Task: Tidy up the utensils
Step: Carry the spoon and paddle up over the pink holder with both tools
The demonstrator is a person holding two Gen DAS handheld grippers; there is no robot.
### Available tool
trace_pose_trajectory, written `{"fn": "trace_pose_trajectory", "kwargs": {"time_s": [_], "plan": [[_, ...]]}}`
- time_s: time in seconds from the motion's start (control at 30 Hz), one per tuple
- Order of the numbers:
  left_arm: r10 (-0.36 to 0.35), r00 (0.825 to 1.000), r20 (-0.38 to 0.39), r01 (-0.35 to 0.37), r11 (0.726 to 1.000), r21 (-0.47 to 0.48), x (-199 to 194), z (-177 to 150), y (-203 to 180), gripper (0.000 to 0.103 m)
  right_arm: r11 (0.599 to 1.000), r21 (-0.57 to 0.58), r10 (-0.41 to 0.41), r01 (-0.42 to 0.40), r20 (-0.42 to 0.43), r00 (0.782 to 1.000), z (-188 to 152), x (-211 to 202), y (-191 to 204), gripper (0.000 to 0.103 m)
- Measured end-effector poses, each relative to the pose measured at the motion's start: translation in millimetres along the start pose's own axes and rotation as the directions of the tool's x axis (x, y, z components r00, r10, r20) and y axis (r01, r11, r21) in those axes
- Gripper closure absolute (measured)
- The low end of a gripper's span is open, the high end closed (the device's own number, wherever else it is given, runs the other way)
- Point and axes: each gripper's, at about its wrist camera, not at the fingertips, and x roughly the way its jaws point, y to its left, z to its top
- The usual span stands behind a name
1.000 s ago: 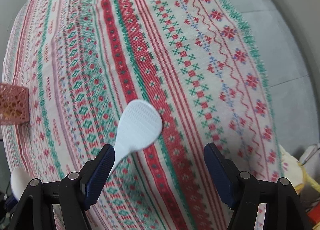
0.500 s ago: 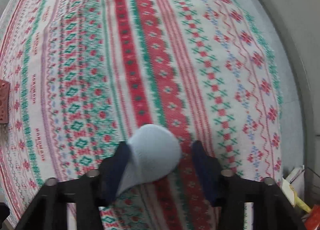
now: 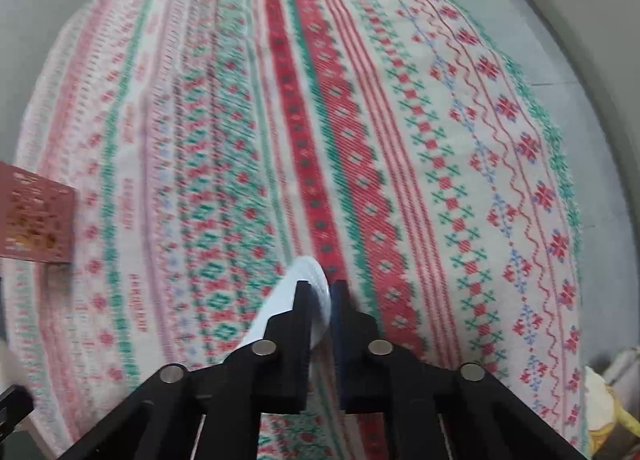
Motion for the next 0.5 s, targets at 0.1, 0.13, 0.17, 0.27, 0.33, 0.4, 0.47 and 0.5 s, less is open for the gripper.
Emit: {"fn": "trace_pose_trajectory", "kwargs": {"time_s": [0.1,0.13,0.17,0.27,0.33,0.4,0.47,0.5], "plan": [[-0.01,0.999,0.034,0.01,1.0,-0.004,-9,0,3,0.092,0.999,-0.018,0.036,-0.036,0.028,0.999,-2,-12,2,0.1],[-0.012,0.999,0.046,0.012,1.0,-0.005,-12,1,3,0.092,0.999,-0.027,0.044,-0.043,0.041,0.998,-3,-16,6,0.1],[-0.016,0.998,0.06,0.017,1.0,-0.005,-16,1,4,0.092,0.998,-0.038,0.05,-0.048,0.055,0.997,-3,-21,9,0.1],[-0.032,0.993,0.117,0.033,0.999,-0.006,-31,2,6,0.092,0.996,-0.08,0.057,-0.049,0.103,0.993,-5,-37,22,0.101],[-0.037,0.987,0.154,0.038,0.999,-0.004,-40,4,7,0.092,0.993,-0.107,0.071,-0.057,0.134,0.988,-5,-46,29,0.101],[-0.041,0.977,0.212,0.042,0.999,-0.002,-55,5,9,0.092,0.99,-0.13,0.078,-0.056,0.172,0.982,-8,-57,37,0.101],[-0.044,0.963,0.266,0.046,0.999,-0.001,-71,7,11,0.092,0.987,-0.152,0.079,-0.047,0.213,0.974,-10,-67,47,0.101],[-0.044,0.951,0.305,0.047,0.999,-0.003,-80,8,13,0.092,0.986,-0.162,0.082,-0.043,0.238,0.968,-12,-74,50,0.101]]}}
